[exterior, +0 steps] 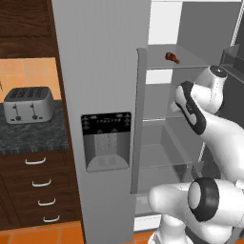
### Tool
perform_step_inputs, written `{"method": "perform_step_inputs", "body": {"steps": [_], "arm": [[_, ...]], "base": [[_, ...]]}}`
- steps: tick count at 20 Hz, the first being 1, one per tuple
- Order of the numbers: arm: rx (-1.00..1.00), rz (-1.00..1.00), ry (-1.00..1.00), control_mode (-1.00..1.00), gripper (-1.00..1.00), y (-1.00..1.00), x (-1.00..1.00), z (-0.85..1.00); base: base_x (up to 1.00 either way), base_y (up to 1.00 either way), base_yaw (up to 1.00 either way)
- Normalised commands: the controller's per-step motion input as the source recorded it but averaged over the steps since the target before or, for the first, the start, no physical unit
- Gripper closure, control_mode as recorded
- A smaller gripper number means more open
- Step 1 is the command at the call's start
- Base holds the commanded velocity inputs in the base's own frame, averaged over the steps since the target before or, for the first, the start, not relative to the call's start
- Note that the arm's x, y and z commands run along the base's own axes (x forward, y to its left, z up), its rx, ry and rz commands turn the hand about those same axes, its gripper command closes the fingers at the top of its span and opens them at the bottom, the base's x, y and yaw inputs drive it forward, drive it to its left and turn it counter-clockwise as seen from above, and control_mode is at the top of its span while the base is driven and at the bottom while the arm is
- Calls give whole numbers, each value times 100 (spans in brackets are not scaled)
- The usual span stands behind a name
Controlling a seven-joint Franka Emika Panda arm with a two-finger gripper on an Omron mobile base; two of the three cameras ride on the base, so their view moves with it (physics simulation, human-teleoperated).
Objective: Place one lemon and one chicken drumstick in each tupperware on the nearby counter, to pack two identical lunches.
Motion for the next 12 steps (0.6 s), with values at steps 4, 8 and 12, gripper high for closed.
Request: {"method": "perform_step_inputs", "body": {"steps": [4, 8, 12], "arm": [[-16, 9, 5, -100, 100, 54, -100, 49], [-9, -2, -3, -100, 100, 60, -99, 6], [0, 0, -2, -100, 100, 18, -100, 3]], "base": [[0, 0, 0], [0, 0, 0], [0, 0, 0]]}}
